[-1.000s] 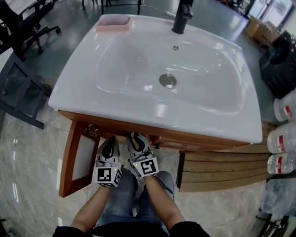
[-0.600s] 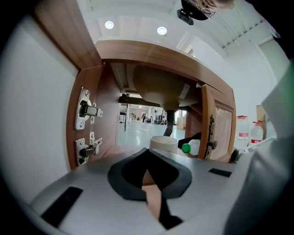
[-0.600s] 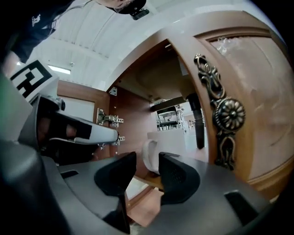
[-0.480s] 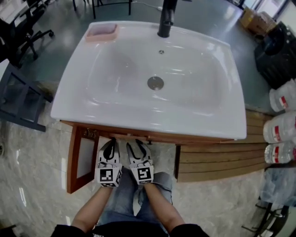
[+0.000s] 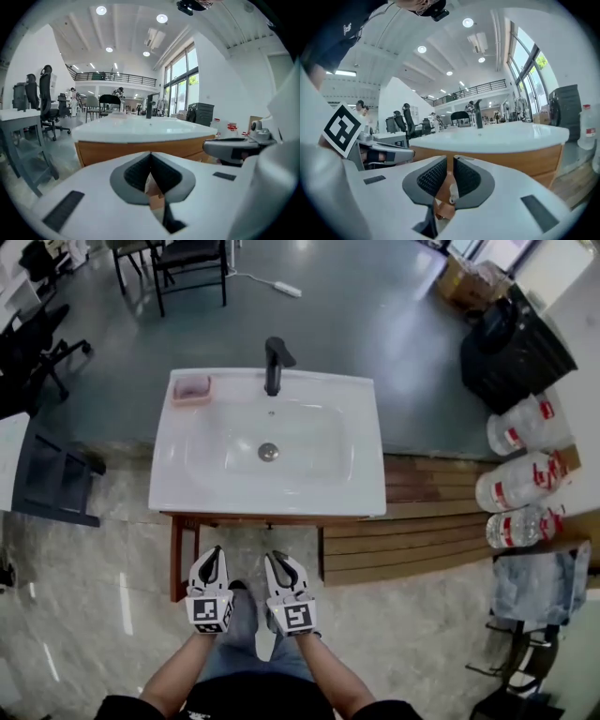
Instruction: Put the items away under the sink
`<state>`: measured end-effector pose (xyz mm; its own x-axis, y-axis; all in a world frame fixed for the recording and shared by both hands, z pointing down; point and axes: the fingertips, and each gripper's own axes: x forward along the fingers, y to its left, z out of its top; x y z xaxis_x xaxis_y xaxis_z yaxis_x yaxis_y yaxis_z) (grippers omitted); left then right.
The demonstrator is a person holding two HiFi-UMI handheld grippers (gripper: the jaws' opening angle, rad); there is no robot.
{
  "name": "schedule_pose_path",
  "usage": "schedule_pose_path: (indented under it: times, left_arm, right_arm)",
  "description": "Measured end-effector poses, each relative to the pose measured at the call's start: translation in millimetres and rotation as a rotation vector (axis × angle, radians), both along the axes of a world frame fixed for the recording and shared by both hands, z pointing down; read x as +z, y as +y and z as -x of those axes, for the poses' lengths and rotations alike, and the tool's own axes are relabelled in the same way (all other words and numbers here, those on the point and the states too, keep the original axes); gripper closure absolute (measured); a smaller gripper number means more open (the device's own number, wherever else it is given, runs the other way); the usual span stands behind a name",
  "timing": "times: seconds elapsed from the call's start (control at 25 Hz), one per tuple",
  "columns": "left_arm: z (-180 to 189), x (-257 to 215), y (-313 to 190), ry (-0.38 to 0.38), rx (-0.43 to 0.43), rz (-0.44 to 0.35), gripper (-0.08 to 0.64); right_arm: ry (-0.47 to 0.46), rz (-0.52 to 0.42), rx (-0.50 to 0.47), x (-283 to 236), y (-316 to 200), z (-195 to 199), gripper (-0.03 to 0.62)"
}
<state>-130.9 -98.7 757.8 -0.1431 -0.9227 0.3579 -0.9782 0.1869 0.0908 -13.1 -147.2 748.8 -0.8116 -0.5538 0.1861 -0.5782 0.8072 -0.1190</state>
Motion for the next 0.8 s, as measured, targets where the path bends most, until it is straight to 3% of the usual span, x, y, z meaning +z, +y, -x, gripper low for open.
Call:
schedule_pose_path:
  times: [0.2,0.36,0.6,0.8]
  left_arm:
    - [-10,-115,10,-0.009,0.039,-0.009,0.554]
    - [-15,-202,10,-0.010,0.061,-0.081,0.554]
    - [-20,-294,13,-0.071,0.079,-0.192,0.554]
    - [-26,-352,32,-0.081,0.082,-0.267,0.554]
  right_arm:
    - [0.017,-0.028,0.048,-122,-3,-28,0.568]
    - [0.019,-0.086,0.087,-206,-8,-46,0.580]
    - [-0.067,-0.171,0.141,-309,-14,-80,0.580]
    - [-0.087,-0.195,0.204,-356,-2,-115,0.580]
